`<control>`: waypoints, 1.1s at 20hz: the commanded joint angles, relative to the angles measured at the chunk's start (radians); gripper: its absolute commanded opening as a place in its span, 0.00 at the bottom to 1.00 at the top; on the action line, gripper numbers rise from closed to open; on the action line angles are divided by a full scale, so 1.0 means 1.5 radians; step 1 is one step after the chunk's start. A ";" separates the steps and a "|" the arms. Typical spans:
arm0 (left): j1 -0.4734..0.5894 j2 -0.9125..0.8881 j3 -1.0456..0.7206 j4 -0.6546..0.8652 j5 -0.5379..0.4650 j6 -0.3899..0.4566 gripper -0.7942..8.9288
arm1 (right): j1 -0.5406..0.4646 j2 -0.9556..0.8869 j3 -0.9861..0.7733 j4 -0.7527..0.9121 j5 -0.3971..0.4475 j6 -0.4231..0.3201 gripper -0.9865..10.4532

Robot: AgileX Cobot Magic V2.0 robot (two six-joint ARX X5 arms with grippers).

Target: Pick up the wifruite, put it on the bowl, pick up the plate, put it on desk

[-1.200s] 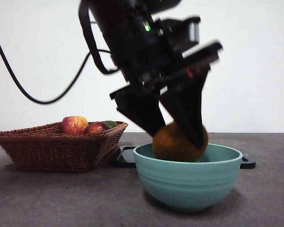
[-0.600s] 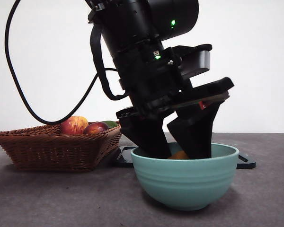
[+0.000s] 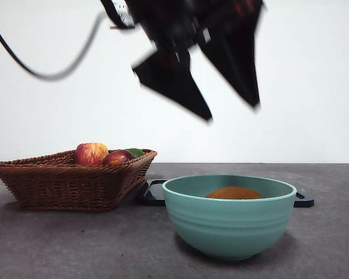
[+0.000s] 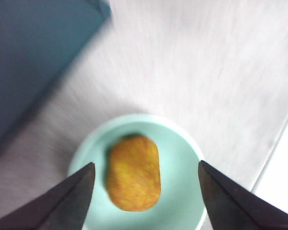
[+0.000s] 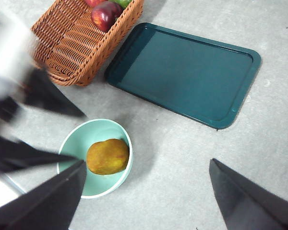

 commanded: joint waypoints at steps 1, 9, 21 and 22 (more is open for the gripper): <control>0.027 -0.062 0.017 -0.002 -0.003 -0.015 0.44 | 0.003 0.003 0.014 0.004 0.001 -0.005 0.45; 0.229 -0.274 0.014 -0.111 0.015 -0.006 0.44 | 0.003 0.003 0.014 0.004 0.000 -0.005 0.45; 0.357 -0.451 -0.210 -0.170 0.306 0.027 0.44 | 0.003 0.003 0.014 0.004 -0.001 -0.004 0.45; 0.357 -0.451 -0.225 -0.182 0.326 0.040 0.43 | 0.003 0.003 0.014 0.004 -0.002 -0.004 0.45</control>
